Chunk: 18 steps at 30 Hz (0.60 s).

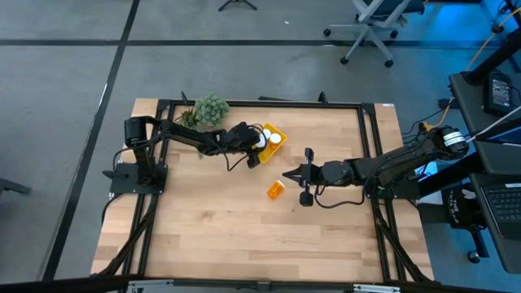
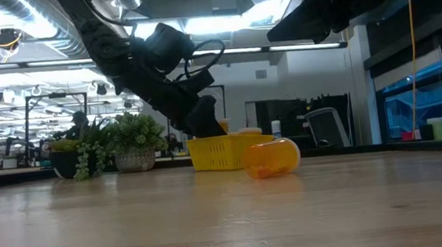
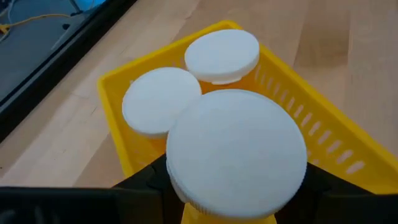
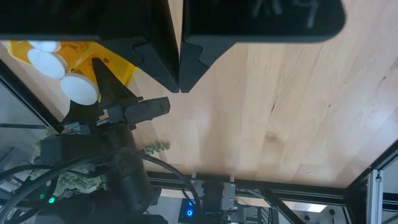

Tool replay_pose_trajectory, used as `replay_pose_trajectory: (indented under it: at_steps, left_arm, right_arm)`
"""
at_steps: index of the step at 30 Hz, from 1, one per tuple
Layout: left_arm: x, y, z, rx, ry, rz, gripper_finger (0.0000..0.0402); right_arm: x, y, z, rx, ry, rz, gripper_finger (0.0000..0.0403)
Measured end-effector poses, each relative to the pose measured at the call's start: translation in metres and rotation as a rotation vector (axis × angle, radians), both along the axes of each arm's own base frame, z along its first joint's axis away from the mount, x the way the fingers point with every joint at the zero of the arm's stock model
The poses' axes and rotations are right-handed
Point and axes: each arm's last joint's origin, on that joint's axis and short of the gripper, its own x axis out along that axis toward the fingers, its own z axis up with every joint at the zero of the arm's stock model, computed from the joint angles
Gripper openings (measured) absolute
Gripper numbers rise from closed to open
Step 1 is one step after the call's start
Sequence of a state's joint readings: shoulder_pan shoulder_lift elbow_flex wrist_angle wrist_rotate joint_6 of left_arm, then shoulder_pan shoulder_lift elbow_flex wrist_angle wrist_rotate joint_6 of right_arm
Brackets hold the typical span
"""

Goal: Pick and place pill bottles into a basket
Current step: Put the orange pill bottle into the yellow bin

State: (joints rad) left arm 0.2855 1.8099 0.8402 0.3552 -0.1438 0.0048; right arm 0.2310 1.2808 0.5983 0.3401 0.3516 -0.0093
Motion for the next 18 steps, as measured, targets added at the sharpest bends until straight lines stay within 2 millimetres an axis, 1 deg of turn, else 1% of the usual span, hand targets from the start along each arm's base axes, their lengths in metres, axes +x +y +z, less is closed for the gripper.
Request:
replay_pose_trajectory:
  at_steps: [8,18]
  left_arm:
    - [0.0001,-0.0004,-0.0002,-0.007,-0.001,-0.011,0.0179]
    - [0.0,-0.0001,-0.0002,0.002,0.002,-0.011,0.022]
  right_arm:
    - [0.0,0.0,0.0,0.0,0.0,0.0,0.0017]
    - [0.0,0.0,0.0,0.001,0.0,0.0,0.0017]
